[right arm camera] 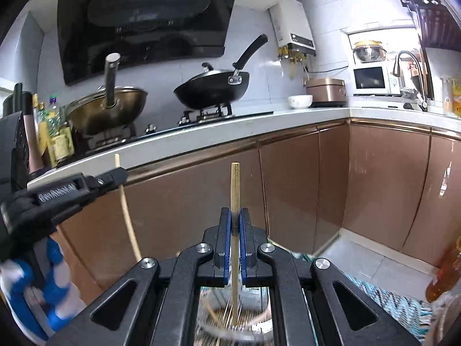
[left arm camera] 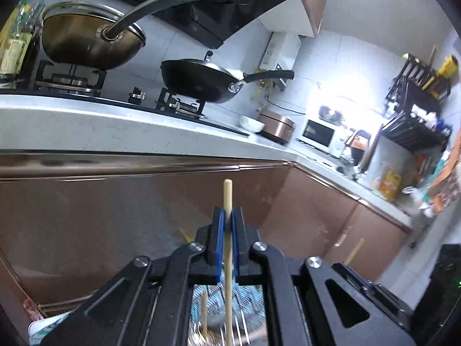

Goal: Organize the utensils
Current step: 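Carry both chopsticks over the wire holder and open both tools to drop them in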

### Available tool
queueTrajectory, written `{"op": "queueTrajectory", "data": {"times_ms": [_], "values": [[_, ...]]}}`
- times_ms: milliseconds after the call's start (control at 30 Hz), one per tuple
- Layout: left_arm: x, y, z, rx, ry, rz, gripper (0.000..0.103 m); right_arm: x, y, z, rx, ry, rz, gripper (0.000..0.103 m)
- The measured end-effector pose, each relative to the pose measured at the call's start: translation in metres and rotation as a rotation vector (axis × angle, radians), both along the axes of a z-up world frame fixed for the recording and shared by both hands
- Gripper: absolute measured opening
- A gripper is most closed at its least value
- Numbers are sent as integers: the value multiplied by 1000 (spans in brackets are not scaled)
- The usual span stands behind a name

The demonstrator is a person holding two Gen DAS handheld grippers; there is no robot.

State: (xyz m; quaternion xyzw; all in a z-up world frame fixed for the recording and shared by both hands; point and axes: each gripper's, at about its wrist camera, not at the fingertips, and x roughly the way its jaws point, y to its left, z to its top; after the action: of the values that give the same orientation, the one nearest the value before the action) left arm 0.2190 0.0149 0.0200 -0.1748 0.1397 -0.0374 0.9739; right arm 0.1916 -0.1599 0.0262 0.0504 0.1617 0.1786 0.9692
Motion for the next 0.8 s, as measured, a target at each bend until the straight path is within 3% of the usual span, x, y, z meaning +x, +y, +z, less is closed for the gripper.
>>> {"op": "queueTrajectory", "data": {"times_ms": [333,667,800], "values": [[34,-30,-75,77,24,45,5,32,4,-54,5,15,-42,5],[32,-46,-98,140,28,49,9,31,5,-87,-12,74,-20,7],[25,-44,-96,140,31,48,22,27,3,-86,-13,76,-26,23]]}}
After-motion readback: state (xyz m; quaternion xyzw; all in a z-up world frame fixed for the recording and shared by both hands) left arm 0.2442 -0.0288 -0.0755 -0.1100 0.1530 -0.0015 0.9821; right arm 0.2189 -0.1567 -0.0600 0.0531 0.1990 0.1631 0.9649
